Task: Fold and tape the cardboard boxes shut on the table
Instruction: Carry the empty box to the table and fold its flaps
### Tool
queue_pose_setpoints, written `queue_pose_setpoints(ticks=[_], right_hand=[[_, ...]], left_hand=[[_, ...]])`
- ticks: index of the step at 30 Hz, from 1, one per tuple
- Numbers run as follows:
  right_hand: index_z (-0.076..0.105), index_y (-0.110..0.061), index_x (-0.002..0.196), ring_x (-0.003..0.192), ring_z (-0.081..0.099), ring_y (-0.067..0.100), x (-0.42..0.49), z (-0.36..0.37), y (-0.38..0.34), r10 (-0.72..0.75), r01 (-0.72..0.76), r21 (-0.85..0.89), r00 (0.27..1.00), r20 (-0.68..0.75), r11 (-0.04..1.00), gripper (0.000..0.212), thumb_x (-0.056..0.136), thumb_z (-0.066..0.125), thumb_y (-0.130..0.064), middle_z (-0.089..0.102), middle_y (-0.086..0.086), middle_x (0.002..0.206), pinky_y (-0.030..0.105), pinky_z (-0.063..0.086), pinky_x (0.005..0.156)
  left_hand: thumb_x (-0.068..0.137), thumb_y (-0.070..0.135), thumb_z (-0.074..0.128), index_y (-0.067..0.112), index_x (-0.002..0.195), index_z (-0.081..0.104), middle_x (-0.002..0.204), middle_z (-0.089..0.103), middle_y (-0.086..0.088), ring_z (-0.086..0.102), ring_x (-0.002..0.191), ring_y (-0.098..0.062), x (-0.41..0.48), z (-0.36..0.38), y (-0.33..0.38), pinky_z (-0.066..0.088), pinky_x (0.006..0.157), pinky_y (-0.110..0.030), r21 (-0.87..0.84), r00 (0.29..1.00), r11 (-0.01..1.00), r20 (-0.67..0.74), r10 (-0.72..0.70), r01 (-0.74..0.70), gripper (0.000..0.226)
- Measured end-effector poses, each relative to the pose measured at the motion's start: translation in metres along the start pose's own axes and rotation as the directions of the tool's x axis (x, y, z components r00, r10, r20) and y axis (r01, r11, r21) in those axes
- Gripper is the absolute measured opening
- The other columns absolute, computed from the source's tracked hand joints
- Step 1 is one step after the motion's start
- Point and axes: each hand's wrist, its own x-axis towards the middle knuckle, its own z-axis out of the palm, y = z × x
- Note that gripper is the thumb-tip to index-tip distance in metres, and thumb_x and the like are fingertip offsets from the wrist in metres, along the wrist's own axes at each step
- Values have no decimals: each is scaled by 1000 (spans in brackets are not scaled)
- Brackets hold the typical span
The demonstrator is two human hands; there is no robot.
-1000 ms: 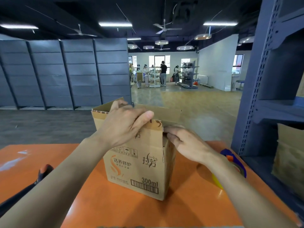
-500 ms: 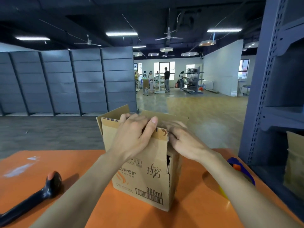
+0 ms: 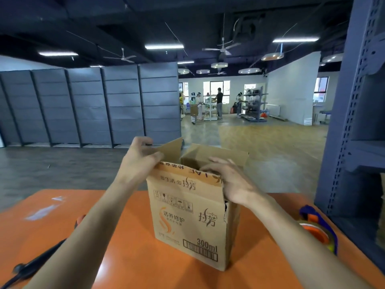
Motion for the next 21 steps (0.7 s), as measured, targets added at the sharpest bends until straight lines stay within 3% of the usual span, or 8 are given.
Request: queue_pose_setpoints(ticks=[2, 6, 9, 11, 14, 17, 21], right_hand=[[64, -29, 133, 144, 32, 19, -1, 3, 1, 38, -36, 22, 995, -89, 999, 32, 104, 53, -21, 47, -5, 152, 37, 20, 120], [74, -24, 117, 127, 52, 18, -2, 9, 2, 150, -120, 139, 961, -232, 983, 28, 100, 56, -12, 64, -4, 133, 39, 38, 113], [76, -27, 107, 124, 54, 20, -3, 11, 6, 197, -168, 120, 931, -308, 978, 26, 96, 57, -13, 67, -6, 128, 36, 37, 112], [77, -27, 106, 123, 53, 18, -5, 11, 11, 220, -186, 133, 921, -323, 974, 26, 95, 57, -14, 69, -7, 124, 26, 37, 106], [76, -28, 110, 108, 53, 2, -9, 11, 16, 236, -184, 218, 941, -242, 958, 27, 96, 57, -16, 68, -12, 123, 13, 33, 89], [74, -32, 114, 105, 48, -4, -11, 10, 23, 214, -178, 212, 963, -163, 961, 27, 98, 57, -20, 65, -15, 128, 5, 30, 81], [75, -32, 114, 108, 47, -2, -10, 5, 26, 240, -225, 208, 970, -48, 952, 25, 99, 57, -24, 63, -15, 132, 19, 33, 91]], left_hand=[[89, 17, 69, 30, 132, 55, 120, 67, 6, 67, 103, -10, -2, -10, -1, 51, 85, -27, 23, 997, 1000, 83, -4, 2, 48], [81, 25, 70, 33, 116, 71, 112, 73, 14, 65, 110, -2, -8, -31, 9, 44, 83, -13, 232, 932, 972, 358, -62, -25, 36], [90, 20, 75, 41, 106, 73, 109, 74, 20, 62, 113, 4, -13, -36, 17, 44, 100, -21, 352, 861, 932, 497, -110, -84, 27], [92, 22, 75, 44, 110, 70, 117, 71, 23, 59, 117, 6, -17, -32, 22, 40, 111, -27, 402, 838, 907, 532, -123, -122, 29], [96, 23, 68, 22, 141, 58, 146, 57, 1, 50, 137, -16, -27, -24, 33, 33, 118, -34, 452, 827, 877, 548, -126, -166, 46], [101, 26, 61, 16, 145, 54, 150, 53, -6, 47, 140, -22, -28, -16, 32, 32, 119, -37, 473, 804, 867, 570, -168, -154, 45], [104, 37, 52, 5, 139, 59, 143, 58, -17, 53, 135, -33, -23, -17, 28, 39, 115, -47, 531, 807, 836, 549, -217, -137, 48]])
